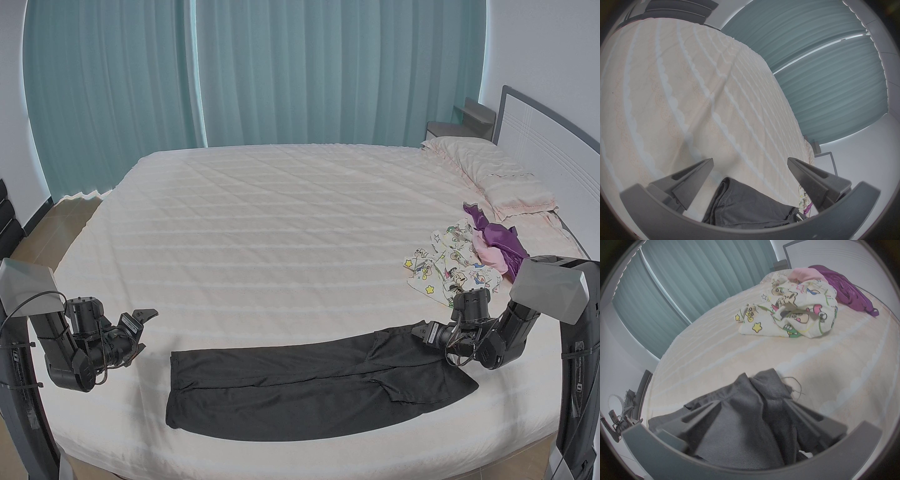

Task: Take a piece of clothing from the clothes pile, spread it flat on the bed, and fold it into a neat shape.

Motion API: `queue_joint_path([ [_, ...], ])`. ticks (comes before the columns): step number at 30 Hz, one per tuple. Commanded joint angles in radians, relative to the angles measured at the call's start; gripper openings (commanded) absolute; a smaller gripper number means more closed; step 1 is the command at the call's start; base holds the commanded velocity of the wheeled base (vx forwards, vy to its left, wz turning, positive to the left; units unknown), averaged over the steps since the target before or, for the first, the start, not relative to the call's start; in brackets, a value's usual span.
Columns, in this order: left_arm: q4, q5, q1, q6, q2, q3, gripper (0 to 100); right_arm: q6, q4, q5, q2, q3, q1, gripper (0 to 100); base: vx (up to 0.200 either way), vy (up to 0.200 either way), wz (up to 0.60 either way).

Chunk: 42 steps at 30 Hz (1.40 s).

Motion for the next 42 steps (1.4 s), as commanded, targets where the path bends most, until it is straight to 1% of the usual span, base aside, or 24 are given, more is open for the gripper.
queue_joint_path([
  [1,-0.002,-0.001,0.000,0.000,-0.002,0.003,100,0.009,-0.005,0.000,-0.047,0.014,-0.005,100,0.000,0.000,0.00],
  [5,-0.002,-0.001,0.000,-0.002,-0.006,0.014,100,0.017,-0.005,0.003,-0.113,0.074,-0.010,100,0.000,0.000,0.00],
  [9,-0.002,-0.001,-0.002,-0.002,-0.014,0.034,100,0.061,-0.022,-0.002,-0.156,0.160,-0.007,100,0.000,0.000,0.00],
  [13,-0.031,-0.001,-0.006,-0.004,-0.059,0.078,100,0.141,-0.065,-0.002,-0.230,0.275,-0.007,100,0.000,0.000,0.00],
  [15,-0.037,-0.001,-0.008,-0.005,-0.074,0.091,100,0.159,-0.073,-0.002,-0.250,0.302,-0.007,100,0.000,0.000,0.00],
  [18,-0.037,0.002,-0.034,-0.005,-0.109,0.107,100,0.239,-0.102,-0.002,-0.323,0.407,-0.012,100,0.000,0.000,0.00],
  [22,-0.033,0.002,-0.058,-0.005,-0.128,0.117,100,0.317,-0.142,-0.002,-0.357,0.479,-0.002,100,0.000,0.000,0.00],
  [26,-0.039,0.011,-0.071,-0.004,-0.146,0.189,100,0.351,-0.180,0.000,-0.348,0.525,0.002,100,0.000,0.000,0.00],
  [27,-0.039,0.011,-0.071,-0.004,-0.146,0.189,100,0.351,-0.180,0.000,-0.348,0.525,0.002,100,0.000,0.000,0.00],
  [28,-0.039,0.014,-0.072,-0.005,-0.155,0.230,100,0.376,-0.202,0.003,-0.333,0.538,-0.002,100,0.000,0.000,0.00],
  [29,-0.039,0.014,-0.072,-0.005,-0.157,0.235,100,0.377,-0.203,0.003,-0.331,0.538,-0.004,100,0.000,0.000,0.00],
  [30,-0.040,0.014,-0.077,-0.002,-0.160,0.272,100,0.399,-0.217,0.001,-0.308,0.540,-0.004,100,0.000,0.000,0.00],
  [32,-0.049,0.014,-0.080,-0.002,-0.164,0.295,100,0.417,-0.242,0.003,-0.279,0.545,-0.002,100,0.000,0.000,0.00],
  [34,-0.059,0.014,-0.081,-0.004,-0.167,0.310,100,0.426,-0.265,0.010,-0.253,0.555,-0.002,100,0.000,0.000,0.00],
  [36,-0.059,0.013,-0.086,-0.004,-0.167,0.321,100,0.437,-0.294,0.018,-0.225,0.568,-0.004,100,-0.200,0.000,0.00],
  [40,-0.060,0.011,-0.120,0.000,-0.154,0.350,100,0.443,-0.392,0.027,-0.165,0.577,-0.019,100,-0.200,0.000,0.00],
  [42,-0.059,0.013,-0.135,0.003,-0.154,0.353,100,0.442,-0.427,0.030,-0.136,0.584,-0.022,100,0.000,0.000,0.00],
])
